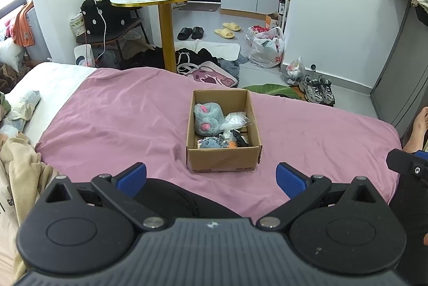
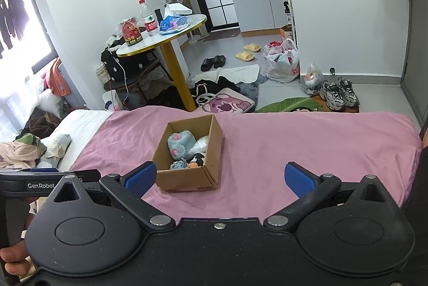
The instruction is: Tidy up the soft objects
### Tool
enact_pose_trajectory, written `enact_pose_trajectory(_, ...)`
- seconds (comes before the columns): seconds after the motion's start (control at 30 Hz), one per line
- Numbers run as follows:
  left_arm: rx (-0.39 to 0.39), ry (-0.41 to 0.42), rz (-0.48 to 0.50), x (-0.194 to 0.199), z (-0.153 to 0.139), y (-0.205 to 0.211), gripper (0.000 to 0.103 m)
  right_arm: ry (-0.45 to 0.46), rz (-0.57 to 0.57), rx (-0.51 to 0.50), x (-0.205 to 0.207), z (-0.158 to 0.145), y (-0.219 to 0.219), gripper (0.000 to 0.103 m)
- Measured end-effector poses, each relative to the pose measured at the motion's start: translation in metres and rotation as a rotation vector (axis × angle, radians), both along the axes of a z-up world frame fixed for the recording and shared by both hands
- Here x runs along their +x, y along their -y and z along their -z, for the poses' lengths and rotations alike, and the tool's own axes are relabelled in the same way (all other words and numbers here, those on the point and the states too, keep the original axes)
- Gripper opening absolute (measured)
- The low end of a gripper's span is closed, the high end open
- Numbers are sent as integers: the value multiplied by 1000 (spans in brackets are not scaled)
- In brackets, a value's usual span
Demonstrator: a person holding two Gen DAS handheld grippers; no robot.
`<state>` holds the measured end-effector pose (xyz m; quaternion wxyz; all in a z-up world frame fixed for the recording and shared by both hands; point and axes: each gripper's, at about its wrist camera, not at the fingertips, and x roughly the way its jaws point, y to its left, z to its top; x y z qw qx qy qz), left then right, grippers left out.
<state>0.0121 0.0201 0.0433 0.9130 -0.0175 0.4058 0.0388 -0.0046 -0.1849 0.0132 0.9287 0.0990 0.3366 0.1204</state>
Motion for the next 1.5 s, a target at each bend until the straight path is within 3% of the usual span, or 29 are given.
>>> enact_pose_trajectory(1.5, -8, -17, 5, -1, 4, -1, 102, -10, 4, -14, -2, 7, -3, 103)
